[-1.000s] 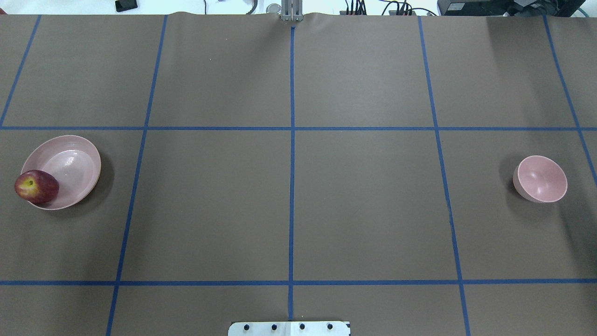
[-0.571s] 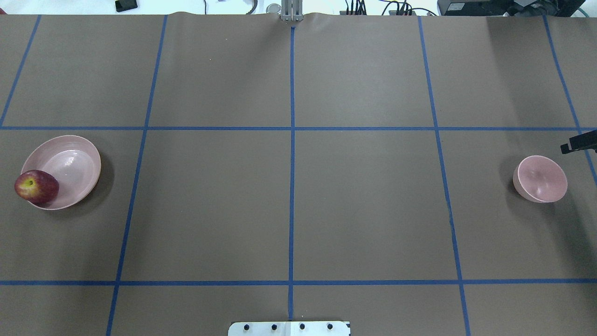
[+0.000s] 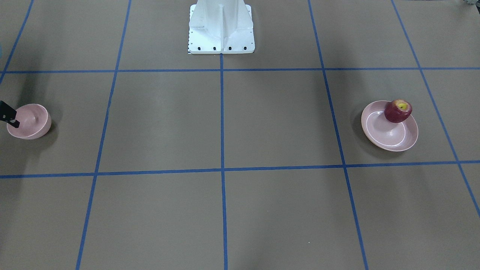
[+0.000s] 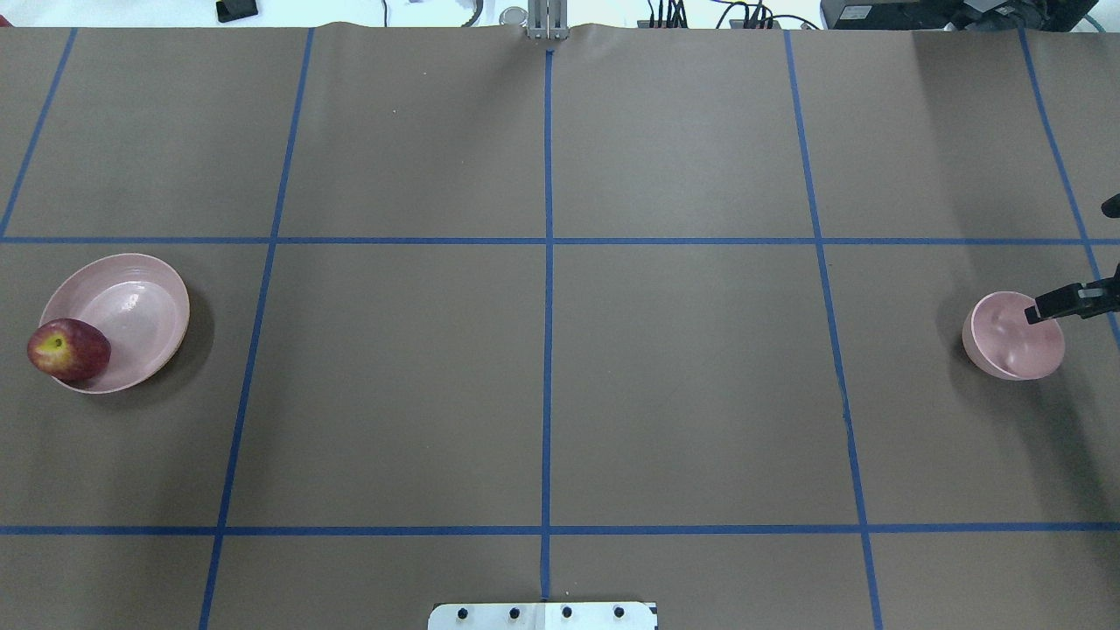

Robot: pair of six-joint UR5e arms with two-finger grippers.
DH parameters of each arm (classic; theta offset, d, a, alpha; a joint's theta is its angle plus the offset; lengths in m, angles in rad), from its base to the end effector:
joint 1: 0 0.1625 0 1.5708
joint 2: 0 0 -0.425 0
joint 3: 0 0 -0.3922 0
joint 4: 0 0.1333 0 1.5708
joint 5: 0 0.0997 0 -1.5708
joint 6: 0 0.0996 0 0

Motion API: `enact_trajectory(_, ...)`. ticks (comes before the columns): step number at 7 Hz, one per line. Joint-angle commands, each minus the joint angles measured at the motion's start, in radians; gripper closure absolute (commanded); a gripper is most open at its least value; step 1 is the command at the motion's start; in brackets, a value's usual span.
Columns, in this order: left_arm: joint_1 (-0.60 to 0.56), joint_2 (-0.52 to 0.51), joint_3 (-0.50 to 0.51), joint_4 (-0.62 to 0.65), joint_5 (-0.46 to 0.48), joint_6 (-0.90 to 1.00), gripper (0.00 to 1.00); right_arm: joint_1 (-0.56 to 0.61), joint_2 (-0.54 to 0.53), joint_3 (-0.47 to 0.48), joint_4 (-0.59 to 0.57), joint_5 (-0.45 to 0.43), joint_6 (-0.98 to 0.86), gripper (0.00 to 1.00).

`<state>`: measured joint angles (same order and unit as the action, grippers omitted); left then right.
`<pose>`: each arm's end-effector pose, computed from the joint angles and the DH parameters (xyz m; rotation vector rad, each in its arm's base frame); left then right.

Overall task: Move apple from plate to bowl
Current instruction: 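Lower the right gripper onto the rim of the small pink bowl and grasp it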

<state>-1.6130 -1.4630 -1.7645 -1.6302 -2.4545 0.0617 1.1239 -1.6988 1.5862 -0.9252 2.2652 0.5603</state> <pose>-0.0754 -0.4500 0.5995 0.1814 0.8740 0.0824 -0.1362 -0.4451 0.6434 0.1206 -0.8391 -0.0785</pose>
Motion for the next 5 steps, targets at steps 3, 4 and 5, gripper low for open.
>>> enact_trajectory(3,0.001,0.003,0.004,-0.002,0.000,0.001,0.02,-0.026,0.007,-0.006,-0.003,0.008,-0.002,1.00)
enact_trajectory(4,0.001,0.003,0.005,-0.002,0.000,0.004,0.02,-0.024,0.013,-0.003,-0.003,0.013,-0.002,1.00)
enact_trajectory(5,0.001,0.003,0.004,-0.002,0.000,0.006,0.02,-0.010,0.016,-0.005,-0.006,0.023,0.000,1.00)
